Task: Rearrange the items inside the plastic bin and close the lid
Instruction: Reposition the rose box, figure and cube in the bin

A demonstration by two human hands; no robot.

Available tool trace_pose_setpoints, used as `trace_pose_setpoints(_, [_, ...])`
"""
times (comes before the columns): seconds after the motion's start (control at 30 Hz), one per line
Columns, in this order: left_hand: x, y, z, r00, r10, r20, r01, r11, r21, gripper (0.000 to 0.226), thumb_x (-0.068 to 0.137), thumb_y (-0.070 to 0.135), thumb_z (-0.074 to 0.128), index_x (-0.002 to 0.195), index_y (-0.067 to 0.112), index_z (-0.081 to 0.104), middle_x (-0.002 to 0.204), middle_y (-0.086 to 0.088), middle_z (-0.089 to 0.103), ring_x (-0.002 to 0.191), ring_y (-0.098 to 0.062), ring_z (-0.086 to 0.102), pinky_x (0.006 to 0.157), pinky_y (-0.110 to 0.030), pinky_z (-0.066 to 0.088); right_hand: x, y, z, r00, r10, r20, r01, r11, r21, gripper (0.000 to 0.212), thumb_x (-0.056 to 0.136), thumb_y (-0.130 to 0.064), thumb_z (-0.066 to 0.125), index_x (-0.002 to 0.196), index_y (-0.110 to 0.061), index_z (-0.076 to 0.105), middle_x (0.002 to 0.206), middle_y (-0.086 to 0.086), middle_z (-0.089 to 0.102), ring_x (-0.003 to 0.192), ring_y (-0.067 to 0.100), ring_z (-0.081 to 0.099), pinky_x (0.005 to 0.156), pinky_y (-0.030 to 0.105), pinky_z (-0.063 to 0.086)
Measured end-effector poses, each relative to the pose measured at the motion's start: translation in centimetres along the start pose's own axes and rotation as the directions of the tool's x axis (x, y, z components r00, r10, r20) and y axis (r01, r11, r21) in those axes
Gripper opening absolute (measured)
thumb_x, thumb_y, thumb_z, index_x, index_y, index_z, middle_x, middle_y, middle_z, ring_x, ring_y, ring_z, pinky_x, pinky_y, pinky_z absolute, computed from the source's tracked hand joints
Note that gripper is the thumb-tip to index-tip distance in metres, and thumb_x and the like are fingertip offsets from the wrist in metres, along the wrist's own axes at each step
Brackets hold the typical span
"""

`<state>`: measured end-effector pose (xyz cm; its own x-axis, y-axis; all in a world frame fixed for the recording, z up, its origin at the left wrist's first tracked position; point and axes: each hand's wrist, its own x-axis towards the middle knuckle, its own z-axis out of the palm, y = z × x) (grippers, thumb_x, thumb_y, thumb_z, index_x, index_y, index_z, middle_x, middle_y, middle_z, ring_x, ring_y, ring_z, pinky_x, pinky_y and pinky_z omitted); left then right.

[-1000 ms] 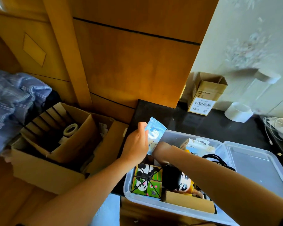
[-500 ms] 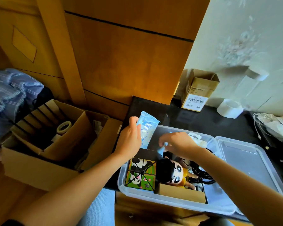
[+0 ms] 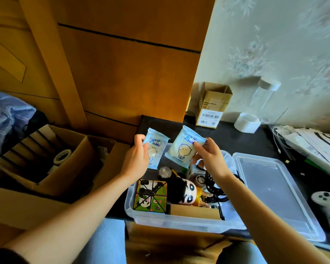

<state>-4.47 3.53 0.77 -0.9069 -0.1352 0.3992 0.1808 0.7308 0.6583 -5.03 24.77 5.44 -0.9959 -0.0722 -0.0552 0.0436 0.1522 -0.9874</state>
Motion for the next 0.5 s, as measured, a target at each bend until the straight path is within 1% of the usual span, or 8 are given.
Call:
trace_pose_setpoints(0.1, [0.1, 0.6, -0.3, 0.991, -0.119, 0.059, 0.127, 0.978, -0.168, 0.013, 0.101, 0.017, 0.035, 0.11, 0.008, 0.039, 0.088, 0.004, 0.058, 0.064, -0.009, 0.056, 0.041, -0.016, 0.039, -0.1, 0.1, 0.1, 0.996, 0.085, -0.027, -0.083, 0.995, 0.053, 0.019, 0.097, -0.026, 0.048, 0.099, -0.007, 0.047, 0.082, 0.0, 0.068, 0.05, 0.003, 0.058, 0.047, 0.018, 0.042])
trace_pose_setpoints(0.17, [0.3, 1.4, -0.4, 0.978, -0.179, 0.104, 0.203, 0.926, -0.317, 0.012, 0.102, 0.016, 0.035, 0.111, 0.01, 0.039, 0.091, 0.004, 0.06, 0.072, -0.009, 0.06, 0.046, -0.012, 0.043, 0.0, -0.1, 0.4, 0.992, 0.122, -0.017, -0.12, 0.988, 0.099, 0.014, 0.097, -0.026, 0.048, 0.095, -0.012, 0.05, 0.083, 0.002, 0.067, 0.05, 0.004, 0.057, 0.05, 0.019, 0.044])
trace_pose_setpoints(0.2, [0.4, 2.0, -0.4, 0.969, -0.203, 0.141, 0.244, 0.881, -0.406, 0.011, 0.102, 0.015, 0.035, 0.111, 0.01, 0.04, 0.093, 0.003, 0.061, 0.076, -0.01, 0.061, 0.052, -0.013, 0.046, 0.1, -0.1, 0.4, 0.991, 0.134, -0.004, -0.133, 0.984, 0.116, 0.012, 0.097, -0.026, 0.049, 0.094, -0.014, 0.051, 0.084, 0.003, 0.067, 0.05, 0.005, 0.056, 0.05, 0.019, 0.045])
trace_pose_setpoints(0.27, [-0.1, 4.6, -0.5, 0.951, -0.202, 0.233, 0.298, 0.796, -0.527, 0.013, 0.101, 0.012, 0.037, 0.111, 0.011, 0.044, 0.099, -0.003, 0.062, 0.084, -0.014, 0.062, 0.065, -0.024, 0.052, -1.3, -0.6, -0.4, 0.993, 0.115, 0.005, -0.115, 0.983, 0.141, 0.012, 0.097, -0.026, 0.049, 0.094, -0.014, 0.051, 0.085, 0.005, 0.065, 0.051, 0.007, 0.054, 0.051, 0.02, 0.047])
trace_pose_setpoints(0.3, [0.0, 5.0, -0.5, 0.938, -0.213, 0.275, 0.336, 0.759, -0.558, 0.014, 0.101, 0.011, 0.037, 0.11, 0.013, 0.047, 0.099, -0.003, 0.062, 0.084, -0.013, 0.061, 0.066, -0.023, 0.052, -1.3, -0.6, -0.2, 0.995, 0.102, 0.009, -0.103, 0.988, 0.114, 0.014, 0.097, -0.026, 0.05, 0.097, -0.012, 0.051, 0.086, 0.007, 0.064, 0.051, 0.007, 0.054, 0.051, 0.02, 0.048])
trace_pose_setpoints(0.4, [-0.3, 5.9, -0.6, 0.886, -0.249, 0.391, 0.453, 0.644, -0.616, 0.017, 0.102, 0.018, 0.038, 0.1, 0.021, 0.054, 0.093, 0.008, 0.06, 0.078, 0.001, 0.06, 0.06, -0.012, 0.048, -1.4, -0.9, 0.6, 0.997, 0.078, -0.005, -0.078, 0.996, 0.054, 0.022, 0.095, -0.025, 0.052, 0.103, -0.004, 0.049, 0.086, 0.011, 0.064, 0.051, 0.009, 0.055, 0.049, 0.023, 0.052])
trace_pose_setpoints(0.43, [-0.4, 5.9, -0.5, 0.863, -0.266, 0.429, 0.498, 0.582, -0.642, 0.018, 0.102, 0.024, 0.038, 0.098, 0.025, 0.055, 0.092, 0.01, 0.061, 0.079, 0.002, 0.061, 0.064, -0.014, 0.05, -1.4, -1.0, 0.8, 0.997, 0.074, -0.006, -0.074, 0.997, 0.037, 0.024, 0.094, -0.025, 0.054, 0.104, -0.003, 0.05, 0.084, 0.01, 0.064, 0.051, 0.009, 0.056, 0.05, 0.024, 0.054])
trace_pose_setpoints(0.5, [-0.6, 5.8, -0.4, 0.812, -0.244, 0.53, 0.576, 0.479, -0.662, 0.022, 0.1, 0.036, 0.039, 0.11, 0.024, 0.055, 0.104, 0.002, 0.066, 0.095, -0.008, 0.065, 0.083, -0.029, 0.053, -1.4, -1.1, 1.4, 0.998, 0.065, -0.008, -0.065, 0.998, -0.007, 0.023, 0.092, -0.024, 0.057, 0.1, -0.003, 0.052, 0.079, 0.007, 0.065, 0.049, 0.006, 0.059, 0.051, 0.025, 0.056])
